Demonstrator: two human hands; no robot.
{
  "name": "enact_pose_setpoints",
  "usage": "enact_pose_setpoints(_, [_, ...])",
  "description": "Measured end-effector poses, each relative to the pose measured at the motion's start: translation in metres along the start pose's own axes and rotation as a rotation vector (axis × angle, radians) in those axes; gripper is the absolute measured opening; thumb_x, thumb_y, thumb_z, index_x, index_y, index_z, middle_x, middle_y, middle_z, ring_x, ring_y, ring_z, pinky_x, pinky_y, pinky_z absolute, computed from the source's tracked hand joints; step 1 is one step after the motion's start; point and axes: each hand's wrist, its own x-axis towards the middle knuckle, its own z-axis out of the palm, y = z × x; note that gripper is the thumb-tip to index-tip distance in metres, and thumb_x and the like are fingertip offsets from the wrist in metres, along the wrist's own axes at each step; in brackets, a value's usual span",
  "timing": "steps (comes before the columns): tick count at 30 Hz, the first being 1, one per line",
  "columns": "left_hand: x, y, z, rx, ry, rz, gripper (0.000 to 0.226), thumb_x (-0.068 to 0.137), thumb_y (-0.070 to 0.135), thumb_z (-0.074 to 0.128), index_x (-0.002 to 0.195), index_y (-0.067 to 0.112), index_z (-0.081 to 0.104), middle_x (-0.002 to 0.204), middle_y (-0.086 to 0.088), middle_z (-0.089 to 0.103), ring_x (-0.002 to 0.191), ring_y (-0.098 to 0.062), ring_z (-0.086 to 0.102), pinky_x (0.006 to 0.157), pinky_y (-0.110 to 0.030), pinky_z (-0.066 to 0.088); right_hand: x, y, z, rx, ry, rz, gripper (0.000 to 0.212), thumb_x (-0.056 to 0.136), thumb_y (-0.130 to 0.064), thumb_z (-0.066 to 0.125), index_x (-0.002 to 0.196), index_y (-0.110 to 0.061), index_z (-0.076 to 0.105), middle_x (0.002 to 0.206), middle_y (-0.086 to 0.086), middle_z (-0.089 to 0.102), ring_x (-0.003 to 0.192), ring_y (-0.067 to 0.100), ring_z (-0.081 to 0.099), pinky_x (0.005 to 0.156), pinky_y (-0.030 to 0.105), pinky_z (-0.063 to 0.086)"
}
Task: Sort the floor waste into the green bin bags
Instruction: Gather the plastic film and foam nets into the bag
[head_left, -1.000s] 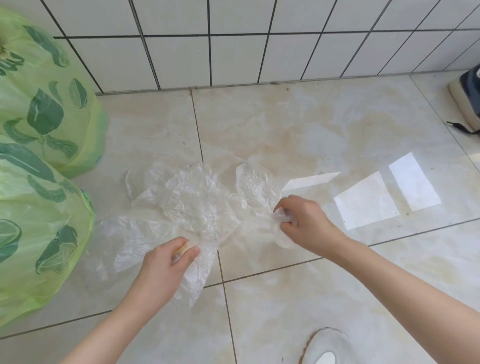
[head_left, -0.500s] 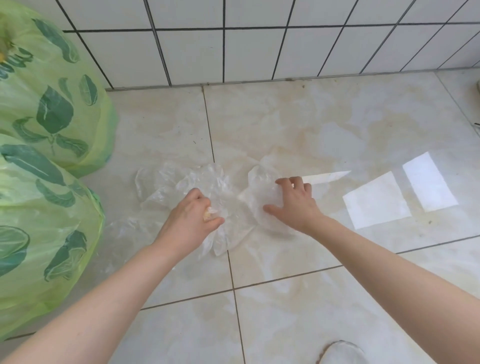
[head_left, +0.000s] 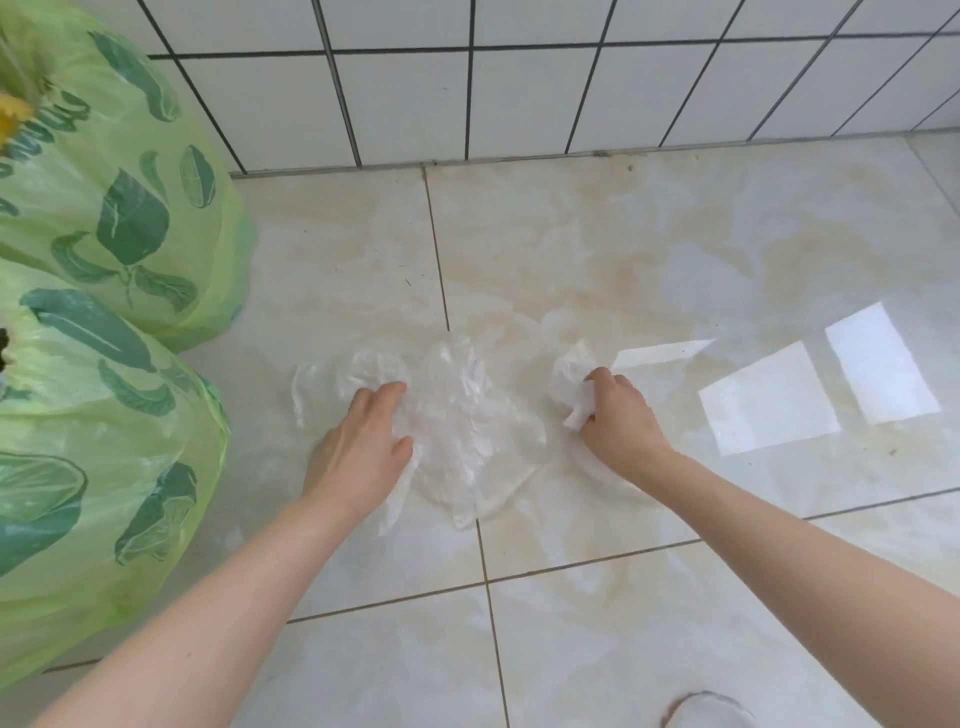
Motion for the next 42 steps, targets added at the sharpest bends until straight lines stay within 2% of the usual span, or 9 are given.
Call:
enact_pose_setpoints(5, [-0.017,0.002,0.008,-0.022,-0.016,0.032,0.028,0.090,0.023,0.052,0.117,0.024,0.056,0.112,-0.002,0.063,0.102,-0.026,0.061,0.081,-0.038,0.050,-0.009,-0.030,-0.024,0.108,0.166,-0.104,0.031,0.082,-0.006,0.048,0.054,-0.011,0.034,0.067,-0.002,0.034,0.056,0.020,0.038,0.046,0.022,0.025])
enact_pose_setpoints(10, [-0.037,-0.004,-0.003,-0.247,0.214,0.028,0.010,0.084,0.014,0.064,0.094,0.016,0.066,0.096,0.002,0.060,0.084,-0.014,0.056,0.071,-0.020,0.034,-0.031,-0.074,-0.032,0.250,0.158,-0.257,0.021,0.086,-0.014,0.055,0.074,0.002,0.060,0.082,0.000,0.043,0.063,0.006,0.043,0.058,0.006,0.036])
enact_pose_setpoints(15, [-0.065,-0.032,-0.015,-0.261,0.287,-0.117,0.017,0.087,0.022,0.063,0.103,0.018,0.060,0.106,0.004,0.048,0.085,-0.013,0.050,0.077,-0.028,0.038,-0.051,-0.100,-0.003,0.153,0.055,-0.433,0.019,0.083,-0.007,0.053,0.065,-0.011,0.046,0.094,0.002,0.043,0.087,0.023,0.044,0.070,0.023,0.040])
enact_pose_setpoints(17, [-0.074,-0.045,-0.016,-0.232,0.299,-0.156,0.021,0.089,0.027,0.060,0.108,0.018,0.058,0.110,0.003,0.045,0.079,-0.020,0.055,0.078,-0.035,0.044,-0.059,-0.107,0.013,0.070,0.021,-0.508,0.007,0.081,-0.004,0.049,0.081,-0.010,0.053,0.105,0.005,0.043,0.096,0.025,0.039,0.076,0.031,0.044])
enact_pose_setpoints(20, [-0.083,-0.066,-0.010,-0.107,0.328,-0.148,0.033,0.087,0.028,0.064,0.115,0.014,0.053,0.115,-0.005,0.042,0.067,-0.032,0.058,0.070,-0.041,0.050,-0.064,-0.110,0.033,-0.109,-0.036,-0.597,0.031,0.081,-0.005,0.048,0.110,-0.006,0.057,0.126,0.010,0.040,0.110,0.030,0.037,0.072,0.031,0.046])
enact_pose_setpoints(28, [-0.101,-0.112,0.027,0.287,0.379,-0.253,0.077,0.071,0.039,0.077,0.131,0.003,0.045,0.122,-0.033,0.045,0.114,-0.051,0.044,0.085,-0.063,0.042,-0.061,-0.098,0.066,-0.402,-0.216,-0.747,0.034,0.078,-0.010,0.050,0.111,-0.014,0.050,0.157,0.010,0.014,0.112,0.035,0.034,0.088,0.041,0.045])
enact_pose_setpoints(33, [-0.106,-0.120,0.035,0.359,0.385,-0.193,0.061,0.076,0.042,0.071,0.125,0.008,0.054,0.118,-0.025,0.052,0.118,-0.045,0.041,0.090,-0.063,0.038,-0.056,-0.096,0.076,-0.386,-0.088,-0.821,0.038,0.064,0.005,0.060,0.099,-0.009,0.060,0.118,0.014,0.054,0.091,0.034,0.049,0.068,0.040,0.054])
enact_pose_setpoints(37, [-0.105,-0.120,0.035,0.285,0.487,-0.002,0.040,0.074,0.021,0.077,0.109,0.007,0.062,0.105,-0.015,0.055,0.100,-0.039,0.049,0.085,-0.053,0.044,-0.054,-0.092,0.079,-0.386,-0.064,-0.819,0.039,0.055,0.014,0.062,0.087,-0.008,0.058,0.081,0.007,0.054,0.074,0.026,0.048,0.054,0.032,0.049])
enact_pose_setpoints(42, [-0.103,-0.116,0.040,0.130,0.490,0.148,0.017,0.083,0.006,0.066,0.097,0.008,0.059,0.091,-0.009,0.047,0.081,-0.030,0.049,0.074,-0.043,0.049,-0.056,-0.087,0.079,-0.335,-0.104,-0.811,0.039,0.059,0.013,0.058,0.092,-0.007,0.057,0.080,0.007,0.053,0.074,0.023,0.041,0.055,0.033,0.045])
